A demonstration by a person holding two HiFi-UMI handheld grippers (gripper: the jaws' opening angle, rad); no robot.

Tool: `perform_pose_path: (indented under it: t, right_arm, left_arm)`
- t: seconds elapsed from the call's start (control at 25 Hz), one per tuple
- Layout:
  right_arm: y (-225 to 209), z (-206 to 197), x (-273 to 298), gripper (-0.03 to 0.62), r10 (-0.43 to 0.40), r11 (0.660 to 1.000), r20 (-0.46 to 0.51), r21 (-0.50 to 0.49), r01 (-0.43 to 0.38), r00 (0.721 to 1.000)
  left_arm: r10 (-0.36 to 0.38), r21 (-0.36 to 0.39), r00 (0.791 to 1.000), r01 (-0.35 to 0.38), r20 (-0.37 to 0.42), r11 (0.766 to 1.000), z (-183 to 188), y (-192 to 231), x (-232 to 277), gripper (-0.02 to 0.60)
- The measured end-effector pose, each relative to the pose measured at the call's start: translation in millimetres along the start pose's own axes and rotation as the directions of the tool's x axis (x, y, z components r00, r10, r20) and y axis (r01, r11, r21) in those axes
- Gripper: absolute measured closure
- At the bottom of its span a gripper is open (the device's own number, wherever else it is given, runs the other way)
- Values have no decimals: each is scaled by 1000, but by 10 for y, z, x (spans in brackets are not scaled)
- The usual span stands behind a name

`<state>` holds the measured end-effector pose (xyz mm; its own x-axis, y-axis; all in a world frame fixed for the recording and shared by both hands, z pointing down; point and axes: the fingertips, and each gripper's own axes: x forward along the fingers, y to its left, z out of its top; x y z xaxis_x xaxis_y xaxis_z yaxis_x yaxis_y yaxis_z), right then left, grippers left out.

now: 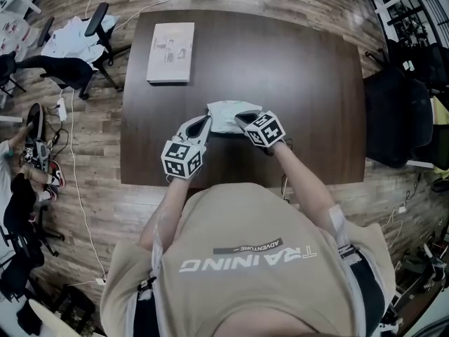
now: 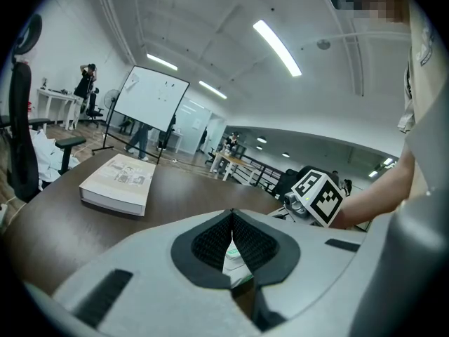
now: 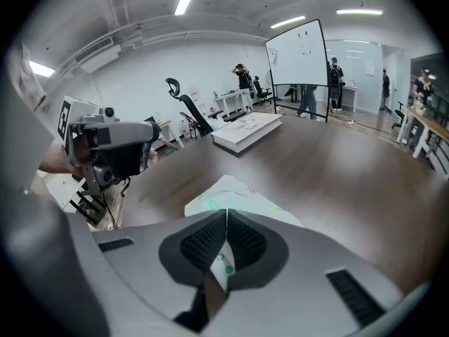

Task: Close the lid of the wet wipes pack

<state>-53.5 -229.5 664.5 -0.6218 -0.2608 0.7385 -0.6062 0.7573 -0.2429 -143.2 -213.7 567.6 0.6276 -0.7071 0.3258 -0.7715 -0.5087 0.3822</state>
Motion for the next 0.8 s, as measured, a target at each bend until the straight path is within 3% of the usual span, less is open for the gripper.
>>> perform_pose_path:
  t: [0.8]
  right_arm:
    - [25,-154,237,579,-9,999,-95,-50,4,995]
  left_arm:
    - [-29,-49,999,27,-40,998,-146,75,163,571]
